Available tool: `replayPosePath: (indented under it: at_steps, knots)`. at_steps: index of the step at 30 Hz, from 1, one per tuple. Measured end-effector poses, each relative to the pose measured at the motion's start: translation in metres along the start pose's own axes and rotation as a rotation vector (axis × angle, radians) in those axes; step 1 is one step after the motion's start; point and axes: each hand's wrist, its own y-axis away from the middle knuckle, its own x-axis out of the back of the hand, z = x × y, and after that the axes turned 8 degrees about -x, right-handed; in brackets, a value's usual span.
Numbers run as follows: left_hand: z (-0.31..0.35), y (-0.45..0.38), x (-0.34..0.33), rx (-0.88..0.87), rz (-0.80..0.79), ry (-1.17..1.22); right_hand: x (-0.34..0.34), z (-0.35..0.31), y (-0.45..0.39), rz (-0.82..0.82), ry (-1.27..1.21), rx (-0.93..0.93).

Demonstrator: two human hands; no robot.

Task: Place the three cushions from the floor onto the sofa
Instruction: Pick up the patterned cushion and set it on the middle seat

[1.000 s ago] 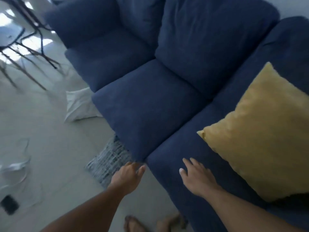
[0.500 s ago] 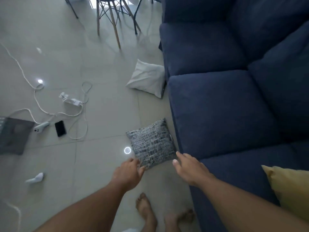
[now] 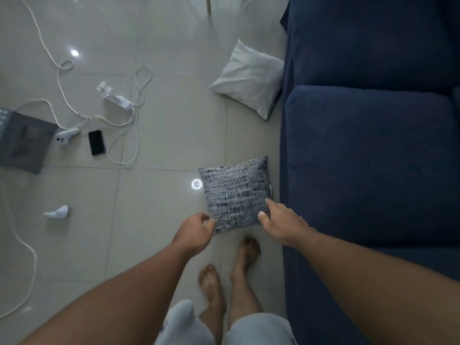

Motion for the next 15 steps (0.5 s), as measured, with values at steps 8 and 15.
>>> replayPosePath:
  at_steps: [8, 15]
  knots:
    - [-0.010, -0.081, -0.049, 0.112, -0.059, 0.072, -0.014, -0.001, -0.127, -0.096, -0.127, -0.066]
    - [-0.044, -0.169, -0.081, 0.121, -0.087, 0.084, -0.040, 0.002, -0.238, -0.085, -0.413, -0.275]
